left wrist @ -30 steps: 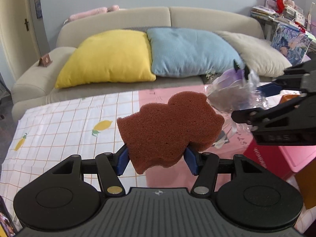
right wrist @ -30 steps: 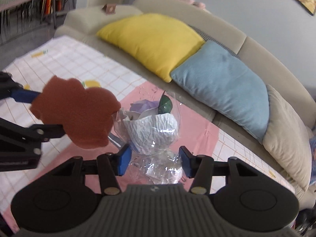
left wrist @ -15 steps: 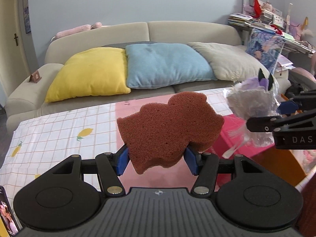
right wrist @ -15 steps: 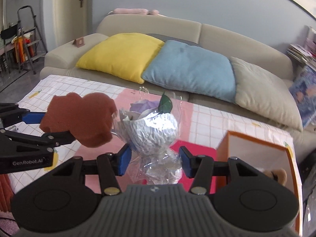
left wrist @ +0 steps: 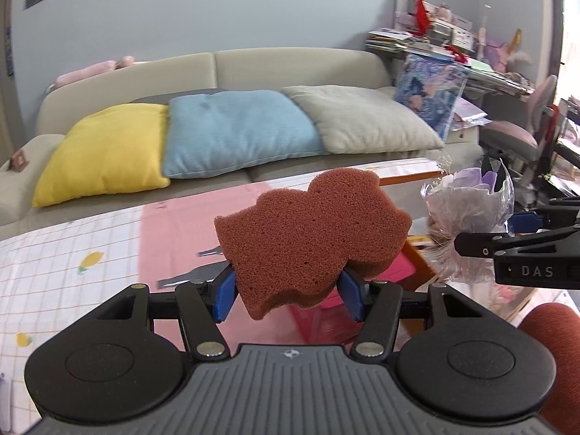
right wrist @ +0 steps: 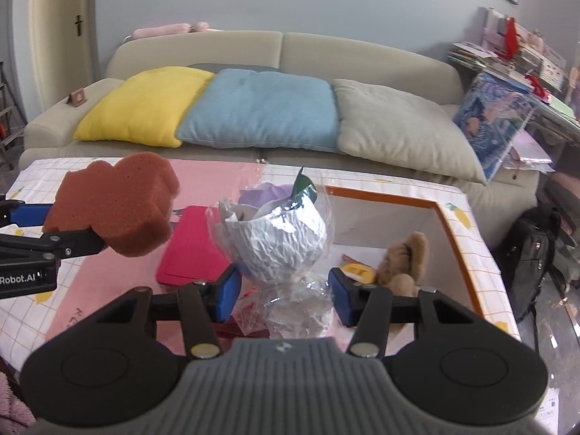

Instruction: Organize soft objects

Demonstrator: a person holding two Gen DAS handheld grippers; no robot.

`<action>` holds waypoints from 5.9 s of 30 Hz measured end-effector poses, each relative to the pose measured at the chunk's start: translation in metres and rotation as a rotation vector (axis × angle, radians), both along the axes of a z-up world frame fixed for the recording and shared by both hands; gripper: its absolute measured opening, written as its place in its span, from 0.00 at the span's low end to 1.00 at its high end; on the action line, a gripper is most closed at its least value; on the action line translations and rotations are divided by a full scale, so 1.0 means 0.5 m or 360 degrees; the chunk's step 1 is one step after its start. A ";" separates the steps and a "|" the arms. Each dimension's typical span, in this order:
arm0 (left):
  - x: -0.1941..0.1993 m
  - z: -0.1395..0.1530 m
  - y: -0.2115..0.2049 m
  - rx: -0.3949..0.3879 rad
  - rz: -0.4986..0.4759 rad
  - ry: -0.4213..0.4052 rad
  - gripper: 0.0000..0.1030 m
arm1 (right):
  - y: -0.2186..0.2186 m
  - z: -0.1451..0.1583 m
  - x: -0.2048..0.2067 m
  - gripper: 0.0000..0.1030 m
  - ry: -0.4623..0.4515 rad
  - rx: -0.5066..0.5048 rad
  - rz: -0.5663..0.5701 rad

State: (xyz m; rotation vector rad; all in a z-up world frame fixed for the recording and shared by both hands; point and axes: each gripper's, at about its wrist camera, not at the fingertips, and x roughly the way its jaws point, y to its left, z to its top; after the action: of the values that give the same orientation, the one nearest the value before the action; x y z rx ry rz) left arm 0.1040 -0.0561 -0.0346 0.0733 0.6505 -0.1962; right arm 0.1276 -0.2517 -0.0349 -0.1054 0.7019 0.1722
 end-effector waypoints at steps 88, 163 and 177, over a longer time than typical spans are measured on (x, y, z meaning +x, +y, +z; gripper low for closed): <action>0.031 0.161 -0.135 0.0056 -0.0447 -0.0172 0.79 | -0.173 0.113 -0.053 0.82 -0.0127 0.0253 -0.0394; -0.134 0.021 -0.006 0.0016 0.0263 0.0049 0.81 | 0.014 -0.012 -0.225 0.93 -0.0117 0.0152 -0.0347; -0.133 0.024 -0.005 0.0014 0.0258 0.0048 0.81 | 0.015 -0.011 -0.224 0.93 -0.0113 0.0149 -0.0346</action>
State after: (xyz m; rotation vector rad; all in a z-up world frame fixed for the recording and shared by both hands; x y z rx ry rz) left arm 0.0374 -0.0588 -0.0226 0.0262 0.6840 -0.0384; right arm 0.0155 -0.2441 -0.0406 0.0545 0.6286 -0.0068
